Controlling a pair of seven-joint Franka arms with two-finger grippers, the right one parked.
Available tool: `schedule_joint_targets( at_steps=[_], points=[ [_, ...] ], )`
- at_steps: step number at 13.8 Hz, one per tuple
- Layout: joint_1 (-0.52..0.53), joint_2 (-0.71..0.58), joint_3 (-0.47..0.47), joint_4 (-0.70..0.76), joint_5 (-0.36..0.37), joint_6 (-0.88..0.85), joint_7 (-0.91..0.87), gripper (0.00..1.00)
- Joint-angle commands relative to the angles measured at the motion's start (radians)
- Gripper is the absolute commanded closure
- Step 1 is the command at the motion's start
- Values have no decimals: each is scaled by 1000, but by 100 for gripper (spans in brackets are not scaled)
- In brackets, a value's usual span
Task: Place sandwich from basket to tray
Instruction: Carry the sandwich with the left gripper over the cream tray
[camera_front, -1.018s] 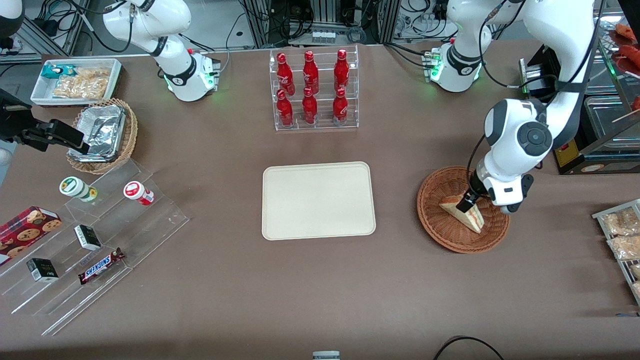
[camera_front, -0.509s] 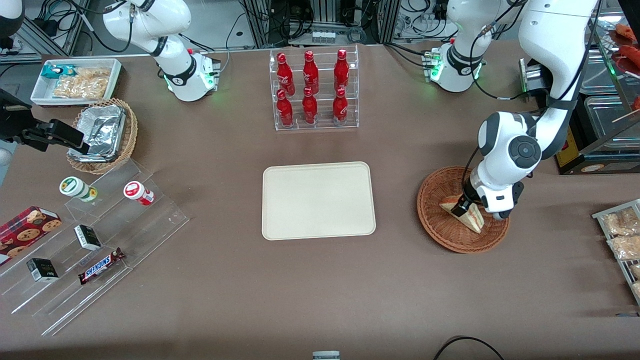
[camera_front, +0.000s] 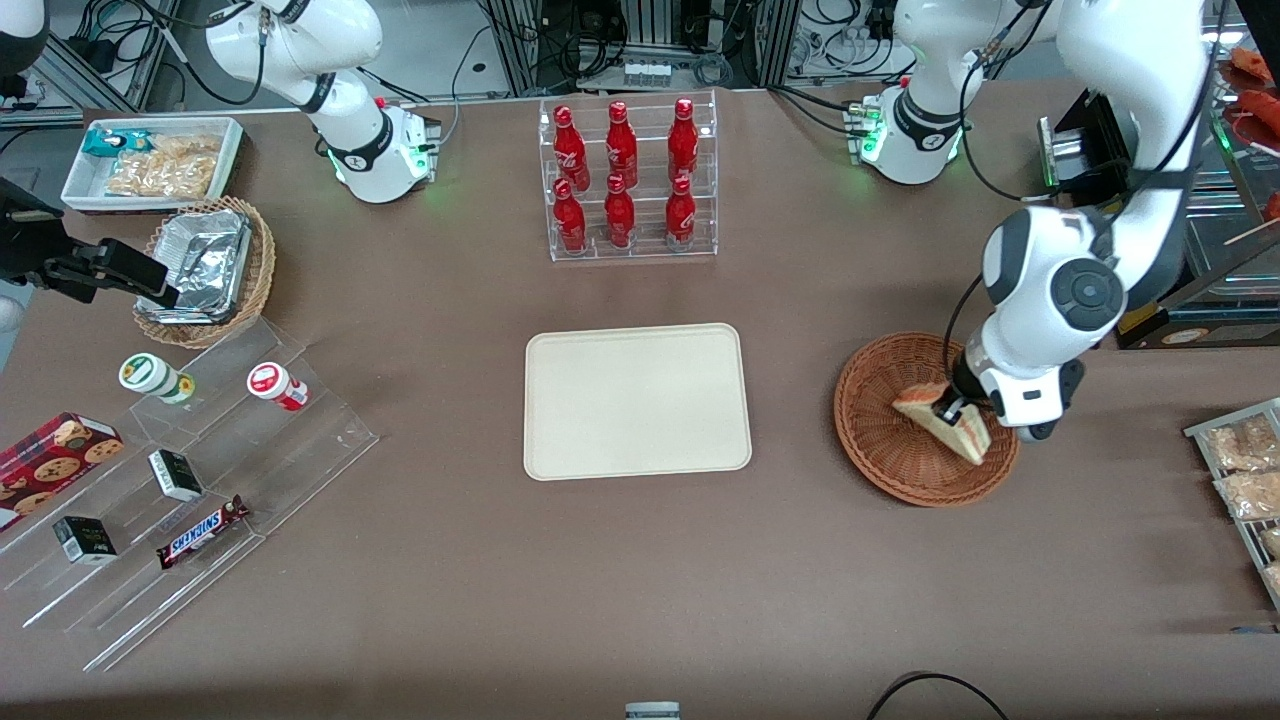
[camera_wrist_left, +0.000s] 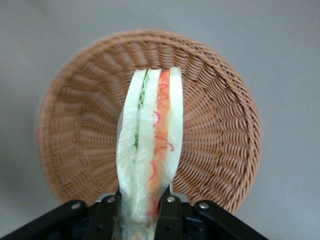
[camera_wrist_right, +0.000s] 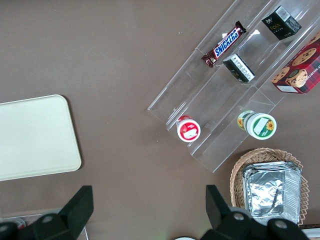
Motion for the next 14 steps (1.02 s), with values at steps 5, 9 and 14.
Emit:
schedule_joint_targets(
  at_steps=[5,9,14],
  points=[
    [-282,108,-23,405,39,-326,-26,96],
    [-452,265,-25,525,36,-274,-15,95],
    [-578,417,-26,535,74,-73,120,93]
  ],
)
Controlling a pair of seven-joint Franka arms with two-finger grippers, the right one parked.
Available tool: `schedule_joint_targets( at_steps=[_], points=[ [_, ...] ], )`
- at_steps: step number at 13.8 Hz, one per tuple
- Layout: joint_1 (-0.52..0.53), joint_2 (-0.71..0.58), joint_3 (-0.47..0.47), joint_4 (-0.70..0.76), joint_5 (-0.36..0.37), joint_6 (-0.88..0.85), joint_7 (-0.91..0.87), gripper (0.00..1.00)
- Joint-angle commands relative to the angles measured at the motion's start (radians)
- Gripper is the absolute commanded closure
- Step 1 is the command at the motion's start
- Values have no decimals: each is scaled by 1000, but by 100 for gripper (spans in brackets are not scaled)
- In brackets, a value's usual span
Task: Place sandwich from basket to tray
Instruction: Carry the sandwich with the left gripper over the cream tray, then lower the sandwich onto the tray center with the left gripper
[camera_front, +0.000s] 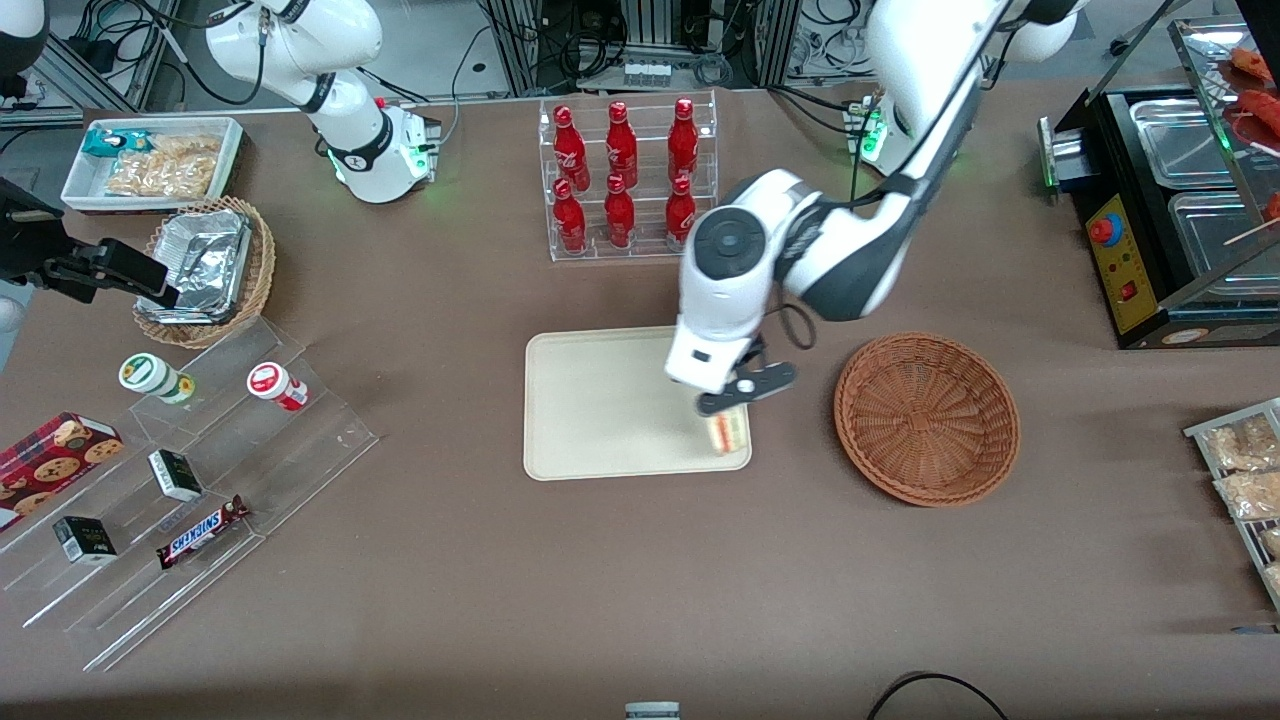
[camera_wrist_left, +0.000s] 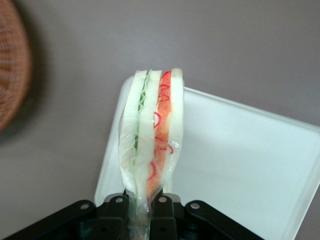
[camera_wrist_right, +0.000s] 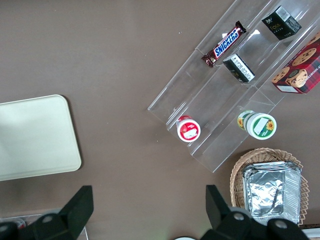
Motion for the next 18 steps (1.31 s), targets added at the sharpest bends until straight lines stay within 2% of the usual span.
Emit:
schedule_joint_targets(
  at_steps=[1,6,15,16,17,18],
  points=[
    [-47,89,8,47,19,48,89,93],
    [-109,175,8,47,14,200,86,93],
    [-152,206,8,48,-11,198,27,89],
    [-155,209,8,45,-14,195,20,73],
    [-159,209,8,36,-14,192,12,33],
    [-161,204,8,36,-14,183,10,13]
  ],
)
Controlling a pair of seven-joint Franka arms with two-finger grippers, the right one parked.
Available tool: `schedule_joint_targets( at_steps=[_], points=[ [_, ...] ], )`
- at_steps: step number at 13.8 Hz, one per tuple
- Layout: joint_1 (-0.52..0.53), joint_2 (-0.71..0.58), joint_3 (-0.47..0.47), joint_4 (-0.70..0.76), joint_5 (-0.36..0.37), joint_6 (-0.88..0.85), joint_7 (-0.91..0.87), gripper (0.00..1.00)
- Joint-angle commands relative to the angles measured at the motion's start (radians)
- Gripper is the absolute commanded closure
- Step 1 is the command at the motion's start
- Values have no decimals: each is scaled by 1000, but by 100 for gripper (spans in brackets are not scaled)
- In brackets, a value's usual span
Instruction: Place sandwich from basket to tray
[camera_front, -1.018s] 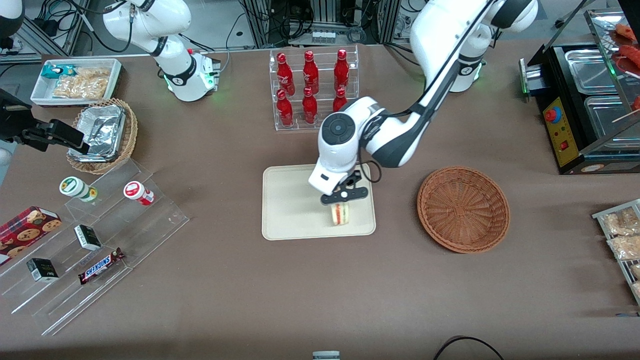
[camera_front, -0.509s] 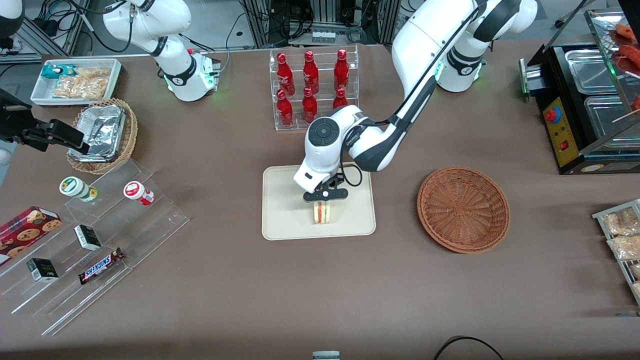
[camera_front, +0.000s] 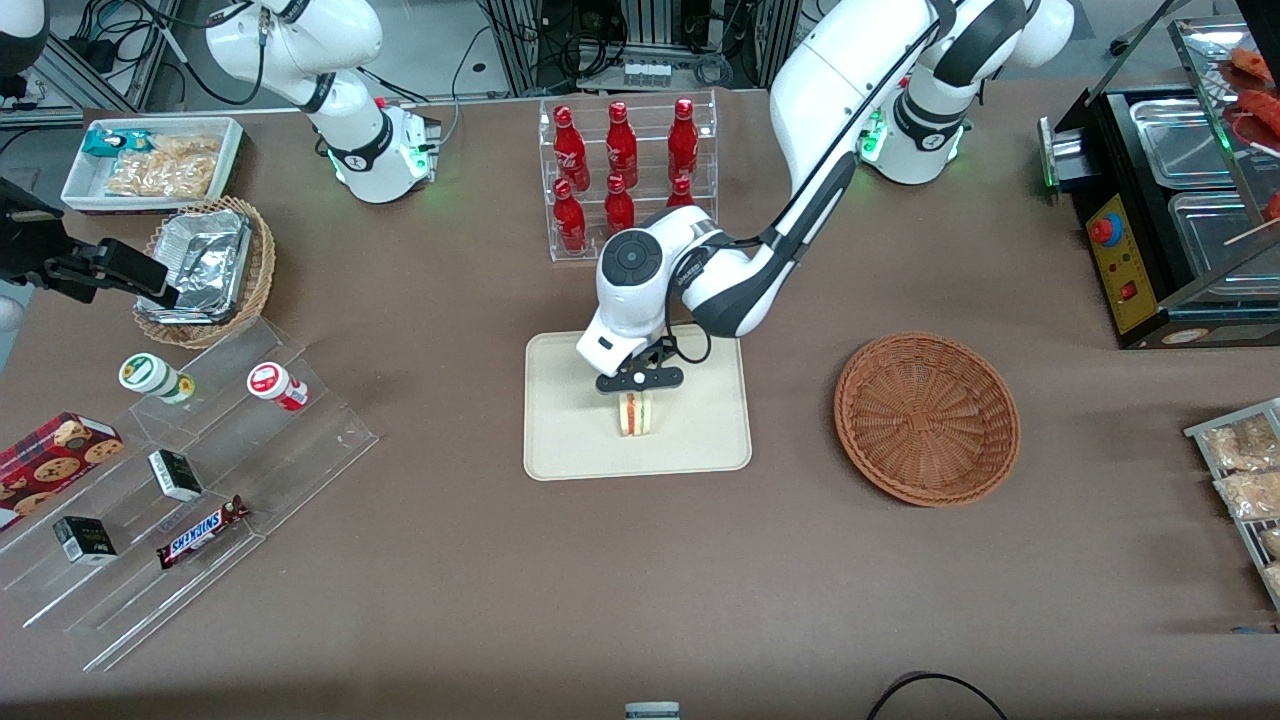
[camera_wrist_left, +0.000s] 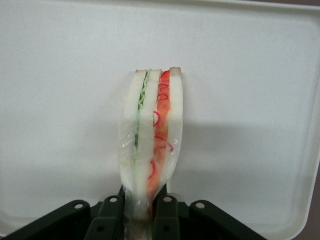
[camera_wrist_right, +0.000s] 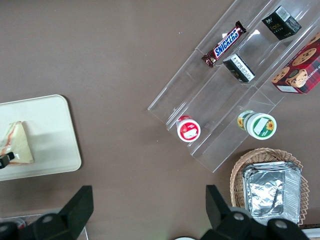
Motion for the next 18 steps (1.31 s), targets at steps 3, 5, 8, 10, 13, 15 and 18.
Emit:
schedule_joint_targets(
  at_steps=[3,5,8,10,13,15,18],
  points=[
    [-7,-54,12,16,-11,-94,-24,1],
    [0,-152,21,13,-15,-207,-27,1],
    [87,-320,30,-58,-18,-275,-103,1],
    [147,-448,32,-140,-18,-315,-107,1],
    [268,-571,32,-149,-18,-480,-90,1],
    [347,-624,32,-152,-18,-543,-41,0],
    [474,-683,32,-149,-81,-672,207,0]
  ],
)
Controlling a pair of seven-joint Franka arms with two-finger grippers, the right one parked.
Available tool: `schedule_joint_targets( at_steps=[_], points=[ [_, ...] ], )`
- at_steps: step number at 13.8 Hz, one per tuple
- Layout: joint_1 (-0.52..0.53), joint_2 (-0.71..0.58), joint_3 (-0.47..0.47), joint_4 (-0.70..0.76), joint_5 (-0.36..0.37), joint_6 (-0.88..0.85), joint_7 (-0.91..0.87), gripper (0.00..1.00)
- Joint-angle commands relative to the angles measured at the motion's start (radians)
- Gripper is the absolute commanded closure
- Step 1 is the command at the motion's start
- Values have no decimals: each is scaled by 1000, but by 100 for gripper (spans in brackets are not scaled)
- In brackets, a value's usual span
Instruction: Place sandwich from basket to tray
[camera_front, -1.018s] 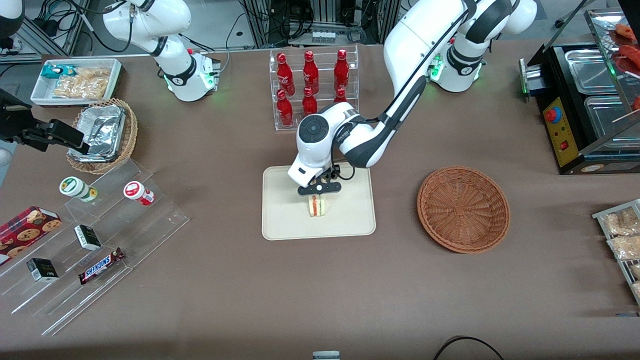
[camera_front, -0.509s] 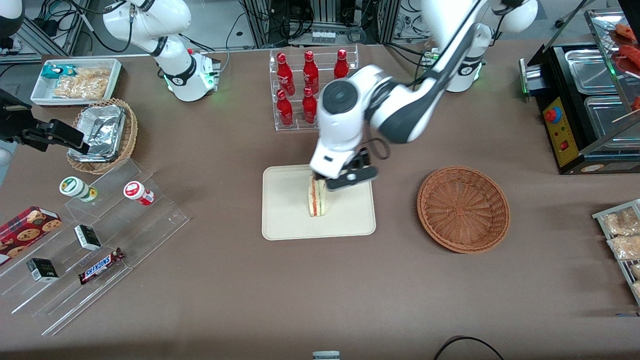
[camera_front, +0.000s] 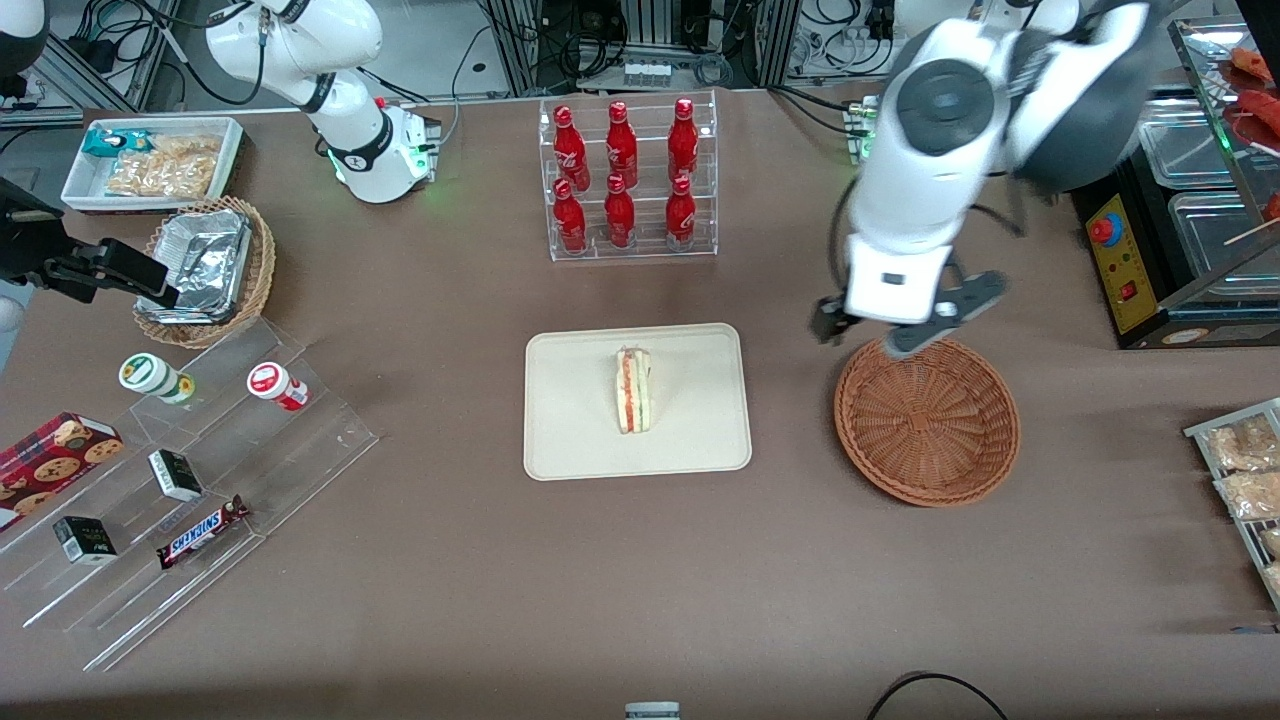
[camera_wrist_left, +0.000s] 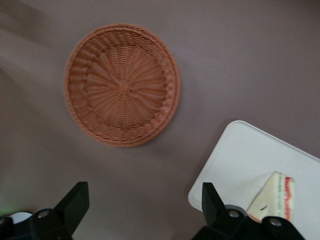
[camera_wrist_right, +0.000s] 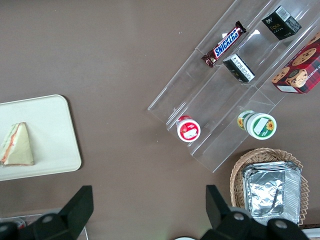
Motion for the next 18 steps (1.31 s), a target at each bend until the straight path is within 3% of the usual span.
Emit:
schedule_joint_targets(
  at_steps=[1,8,18],
  points=[
    [116,-67,-10,-33,-66,-88,221,0],
    [370,-158,-10,-38,-86,-188,778,0],
    [369,-120,-22,41,-83,-160,858,0]
  ],
)
